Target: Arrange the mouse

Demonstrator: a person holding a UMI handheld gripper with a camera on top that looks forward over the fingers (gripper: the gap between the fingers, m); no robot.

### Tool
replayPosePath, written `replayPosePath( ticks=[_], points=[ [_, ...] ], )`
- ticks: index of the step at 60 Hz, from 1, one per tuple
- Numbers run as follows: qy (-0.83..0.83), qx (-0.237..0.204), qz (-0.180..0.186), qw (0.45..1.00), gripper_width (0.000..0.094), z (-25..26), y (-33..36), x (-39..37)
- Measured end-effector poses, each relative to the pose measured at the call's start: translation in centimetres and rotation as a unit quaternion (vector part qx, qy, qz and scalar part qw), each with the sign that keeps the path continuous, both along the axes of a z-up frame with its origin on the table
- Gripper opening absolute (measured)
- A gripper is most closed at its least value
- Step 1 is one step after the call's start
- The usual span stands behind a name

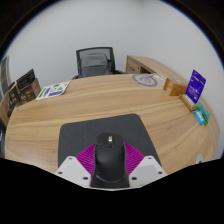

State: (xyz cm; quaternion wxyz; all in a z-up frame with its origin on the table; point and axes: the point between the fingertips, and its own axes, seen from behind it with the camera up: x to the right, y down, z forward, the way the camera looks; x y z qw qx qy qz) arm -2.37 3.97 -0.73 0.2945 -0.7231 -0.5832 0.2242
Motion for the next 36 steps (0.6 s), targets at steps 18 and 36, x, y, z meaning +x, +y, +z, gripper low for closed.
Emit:
replayPosePath(
  ticks=[18,36],
  points=[
    [0.006,-0.011,0.01,1.0,0.0871,0.2,0.0,-0.2],
    [-0.002,-0.006,0.011,1.0,0.0858,3.3,-1.1,2.5]
  ],
)
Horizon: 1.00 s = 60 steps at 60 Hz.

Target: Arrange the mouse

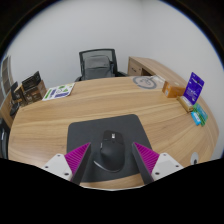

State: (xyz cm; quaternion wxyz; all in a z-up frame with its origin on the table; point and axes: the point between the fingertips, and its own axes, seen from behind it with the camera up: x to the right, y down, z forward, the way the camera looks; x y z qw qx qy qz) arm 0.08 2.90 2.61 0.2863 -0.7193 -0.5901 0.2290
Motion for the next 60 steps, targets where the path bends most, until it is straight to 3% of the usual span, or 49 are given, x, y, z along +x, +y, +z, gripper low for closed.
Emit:
replayPosePath(
  ticks=[30,46,60],
  points=[
    [0.022,0.0,0.033,0.999,0.0855,18.9,-8.8,21.9],
    [0.027,0.012,0.02,0.999,0.0853,23.2,-10.5,29.5],
    [0.034,0.027,0.012,0.999,0.0851,25.1,-10.8,31.7]
  ],
)
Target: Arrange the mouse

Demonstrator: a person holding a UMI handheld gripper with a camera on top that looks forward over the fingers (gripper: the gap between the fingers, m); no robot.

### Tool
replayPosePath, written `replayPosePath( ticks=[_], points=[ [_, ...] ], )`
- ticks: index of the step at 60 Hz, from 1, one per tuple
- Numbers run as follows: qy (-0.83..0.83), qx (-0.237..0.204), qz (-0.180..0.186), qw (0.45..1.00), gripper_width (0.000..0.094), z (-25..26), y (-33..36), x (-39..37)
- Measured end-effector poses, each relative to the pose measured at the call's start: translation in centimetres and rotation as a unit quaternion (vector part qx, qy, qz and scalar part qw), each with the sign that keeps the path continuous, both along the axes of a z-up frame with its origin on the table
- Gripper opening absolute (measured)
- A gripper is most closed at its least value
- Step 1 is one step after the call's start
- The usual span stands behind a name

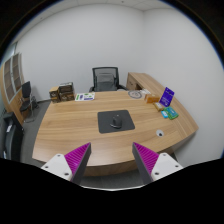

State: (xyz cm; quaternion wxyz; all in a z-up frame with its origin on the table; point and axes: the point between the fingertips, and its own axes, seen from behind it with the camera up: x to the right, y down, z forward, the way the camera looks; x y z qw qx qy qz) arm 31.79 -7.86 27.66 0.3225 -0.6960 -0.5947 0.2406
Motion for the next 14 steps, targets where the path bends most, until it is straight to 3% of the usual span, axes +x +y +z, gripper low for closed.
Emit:
replayPosePath(
  ticks=[14],
  points=[
    [-0.001,-0.01,0.004,1.0,0.0851,-0.1,-1.6,1.1]
  ],
)
